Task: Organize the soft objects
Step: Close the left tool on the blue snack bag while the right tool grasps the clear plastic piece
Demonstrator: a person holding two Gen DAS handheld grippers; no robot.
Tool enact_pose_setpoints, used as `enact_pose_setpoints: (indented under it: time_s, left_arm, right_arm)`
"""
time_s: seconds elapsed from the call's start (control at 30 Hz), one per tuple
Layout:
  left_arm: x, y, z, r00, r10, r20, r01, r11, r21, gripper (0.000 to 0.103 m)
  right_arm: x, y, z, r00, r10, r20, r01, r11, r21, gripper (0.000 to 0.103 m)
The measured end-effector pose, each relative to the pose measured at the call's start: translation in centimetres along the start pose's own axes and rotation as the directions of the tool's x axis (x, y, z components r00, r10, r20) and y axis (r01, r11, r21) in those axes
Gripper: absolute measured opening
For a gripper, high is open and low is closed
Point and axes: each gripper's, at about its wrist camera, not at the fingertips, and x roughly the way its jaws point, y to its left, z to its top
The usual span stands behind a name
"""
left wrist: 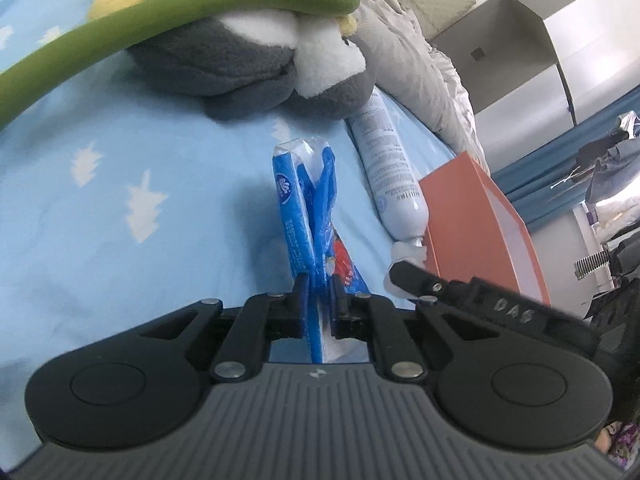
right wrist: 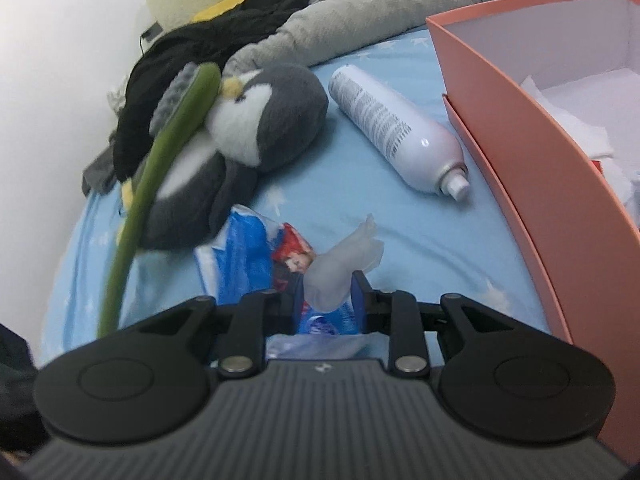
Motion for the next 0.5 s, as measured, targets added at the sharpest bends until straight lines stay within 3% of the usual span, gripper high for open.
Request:
enact_pose_setpoints:
  time_s: [0.33, 0.5]
  left_arm:
    - [-6.3, 0.8, -4.8, 0.999, 0.023, -0.041, -0.023, 1.0, -0.003, 0.011]
    - [-7.3, 1.6, -6.6, 0.998, 0.044, -0.033, -0.046, 0.997, -0.064, 0.013]
  right_arm:
    - [-2.8, 1.1, -5.4, 0.997, -0.036, -0.062, 0.027, 0.991, -0.129, 0.028]
    - [-3.1, 1.7, -8.0, 0.993, -0.051, -0.107, 0.031, 0.984, -0.178, 0.028]
